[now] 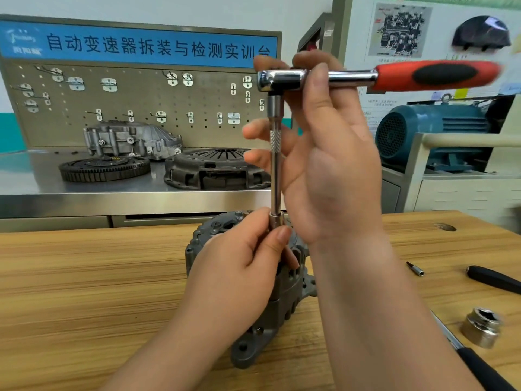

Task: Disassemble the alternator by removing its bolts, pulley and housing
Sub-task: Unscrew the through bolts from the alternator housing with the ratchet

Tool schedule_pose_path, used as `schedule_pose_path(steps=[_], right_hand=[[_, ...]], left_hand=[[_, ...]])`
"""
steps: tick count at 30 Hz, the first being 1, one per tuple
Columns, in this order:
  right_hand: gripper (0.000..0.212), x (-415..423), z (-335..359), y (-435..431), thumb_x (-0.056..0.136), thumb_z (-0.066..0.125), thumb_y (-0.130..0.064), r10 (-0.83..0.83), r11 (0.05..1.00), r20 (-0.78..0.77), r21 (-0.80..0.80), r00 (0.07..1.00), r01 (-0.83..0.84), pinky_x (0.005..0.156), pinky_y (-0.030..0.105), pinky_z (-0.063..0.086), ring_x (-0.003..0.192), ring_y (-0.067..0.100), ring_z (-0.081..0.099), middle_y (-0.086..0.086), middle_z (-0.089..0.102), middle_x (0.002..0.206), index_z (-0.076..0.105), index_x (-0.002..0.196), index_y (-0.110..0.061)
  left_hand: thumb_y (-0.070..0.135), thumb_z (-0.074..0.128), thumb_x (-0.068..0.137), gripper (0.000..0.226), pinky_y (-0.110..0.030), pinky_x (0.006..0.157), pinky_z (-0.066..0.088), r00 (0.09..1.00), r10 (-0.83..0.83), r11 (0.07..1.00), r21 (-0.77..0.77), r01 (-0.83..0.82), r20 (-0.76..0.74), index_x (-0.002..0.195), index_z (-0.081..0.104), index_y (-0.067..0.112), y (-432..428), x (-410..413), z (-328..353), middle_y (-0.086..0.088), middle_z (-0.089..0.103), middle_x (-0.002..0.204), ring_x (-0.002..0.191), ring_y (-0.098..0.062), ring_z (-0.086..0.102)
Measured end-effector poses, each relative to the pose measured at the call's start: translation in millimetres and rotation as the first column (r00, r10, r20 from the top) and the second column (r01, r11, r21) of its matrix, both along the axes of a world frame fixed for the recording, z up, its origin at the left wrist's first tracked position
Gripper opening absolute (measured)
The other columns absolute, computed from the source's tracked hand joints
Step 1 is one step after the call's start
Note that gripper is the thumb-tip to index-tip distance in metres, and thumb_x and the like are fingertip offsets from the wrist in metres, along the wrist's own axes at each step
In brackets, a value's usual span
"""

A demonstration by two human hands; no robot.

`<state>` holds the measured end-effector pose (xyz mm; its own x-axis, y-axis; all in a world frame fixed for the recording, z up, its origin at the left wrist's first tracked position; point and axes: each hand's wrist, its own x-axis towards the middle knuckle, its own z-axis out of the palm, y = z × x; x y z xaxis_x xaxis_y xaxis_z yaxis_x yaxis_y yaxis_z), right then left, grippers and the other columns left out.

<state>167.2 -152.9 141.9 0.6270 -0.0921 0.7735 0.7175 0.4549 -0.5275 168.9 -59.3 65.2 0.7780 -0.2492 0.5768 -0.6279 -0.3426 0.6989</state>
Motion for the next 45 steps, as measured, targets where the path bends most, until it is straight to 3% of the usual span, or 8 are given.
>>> schedule_pose_path(steps=[5, 15, 23, 28, 32, 36, 40, 45], right_hand=[[0.009, 7.6, -5.5, 0.1, 0.098, 0.047, -0.003, -0.619, 0.705, 0.422, -0.074, 0.663, 0.705, 0.050, 0.040, 0.043, 0.055, 0.024, 0.048, 0.000, 0.055, 0.086, 0.051, 0.098, -0.011], [0.020, 2.4, 0.3, -4.1, 0.103, 0.032, -0.027, 0.192, 0.977, -0.100, 0.116, 0.976, -0.180, 0.051, 0.025, 0.050, 0.057, 0.015, 0.062, 0.000, 0.064, 0.108, 0.051, 0.104, -0.022], [0.010, 8.6, -5.6, -2.4, 0.098, 0.047, -0.004, -0.638, 0.680, 0.420, -0.088, 0.646, 0.728, 0.051, 0.040, 0.046, 0.056, 0.024, 0.049, -0.002, 0.053, 0.085, 0.050, 0.100, -0.014], [0.016, 1.0, -1.2, 1.6, 0.103, 0.038, -0.018, -0.165, 0.986, 0.000, -0.012, 0.986, 0.165, 0.051, 0.024, 0.050, 0.058, 0.018, 0.062, 0.004, 0.059, 0.111, 0.053, 0.099, -0.021], [0.020, 2.4, 0.5, -4.2, 0.102, 0.033, -0.028, 0.244, 0.964, -0.111, 0.137, 0.963, -0.229, 0.051, 0.025, 0.050, 0.058, 0.015, 0.062, 0.000, 0.066, 0.110, 0.052, 0.104, -0.022], [0.014, 3.7, -0.2, -4.7, 0.103, 0.039, -0.018, -0.121, 0.993, 0.007, 0.003, 0.993, 0.121, 0.052, 0.028, 0.050, 0.060, 0.016, 0.061, 0.003, 0.064, 0.111, 0.053, 0.101, -0.020], [0.008, 8.8, -4.5, -4.0, 0.098, 0.048, -0.005, -0.630, 0.673, 0.434, -0.108, 0.644, 0.732, 0.051, 0.040, 0.044, 0.054, 0.021, 0.046, -0.001, 0.055, 0.083, 0.051, 0.100, -0.012], [0.014, 2.5, -1.6, -0.7, 0.103, 0.040, -0.016, -0.259, 0.965, 0.039, -0.041, 0.965, 0.261, 0.052, 0.026, 0.050, 0.058, 0.019, 0.062, 0.000, 0.061, 0.106, 0.053, 0.101, -0.020]], left_hand=[[0.053, 0.038, 0.082, 0.034, -0.047, 0.074, 0.054, 0.999, 0.004, 1.000, -0.018, -0.004, -0.034, 0.093, 0.062, 0.032, -1.7, 0.6, 0.9, 0.028, 0.068, 0.084, 0.078, -0.004, 0.063], [0.041, 0.037, 0.093, 0.025, -0.042, 0.069, 0.050, 0.999, -0.034, 0.999, 0.012, 0.034, 0.031, 0.084, 0.056, 0.028, 0.9, 2.8, -1.5, 0.023, 0.067, 0.075, 0.073, -0.007, 0.062], [0.050, 0.037, 0.093, 0.035, -0.048, 0.074, 0.054, 1.000, 0.014, 1.000, -0.017, -0.014, -0.012, 0.097, 0.062, 0.027, -1.4, 1.4, -0.3, 0.030, 0.068, 0.085, 0.079, -0.003, 0.064], [0.048, 0.039, 0.091, 0.030, -0.045, 0.070, 0.052, 0.999, -0.018, 0.999, -0.028, 0.019, 0.028, 0.093, 0.061, 0.027, -1.1, 0.4, -1.7, 0.028, 0.068, 0.082, 0.077, -0.003, 0.063], [0.042, 0.039, 0.089, 0.020, -0.036, 0.064, 0.045, 0.999, -0.005, 1.000, 0.021, 0.004, 0.049, 0.083, 0.054, 0.031, 1.3, 1.3, -1.2, 0.030, 0.061, 0.070, 0.067, 0.000, 0.056], [0.044, 0.039, 0.091, 0.029, -0.046, 0.071, 0.052, 1.000, -0.014, 1.000, 0.026, 0.014, -0.007, 0.084, 0.060, 0.025, 0.7, -0.3, 1.2, 0.024, 0.068, 0.075, 0.072, -0.004, 0.062], [0.047, 0.042, 0.083, 0.032, -0.046, 0.074, 0.054, 0.999, -0.013, 1.000, -0.016, 0.013, -0.031, 0.095, 0.064, 0.028, -0.7, -0.5, 1.3, 0.029, 0.068, 0.084, 0.079, 0.000, 0.064], [0.043, 0.044, 0.098, 0.023, -0.050, 0.069, 0.052, 1.000, -0.024, 1.000, -0.018, 0.024, 0.007, 0.086, 0.060, 0.030, 0.4, 1.2, -2.1, 0.023, 0.067, 0.077, 0.069, -0.010, 0.062]])
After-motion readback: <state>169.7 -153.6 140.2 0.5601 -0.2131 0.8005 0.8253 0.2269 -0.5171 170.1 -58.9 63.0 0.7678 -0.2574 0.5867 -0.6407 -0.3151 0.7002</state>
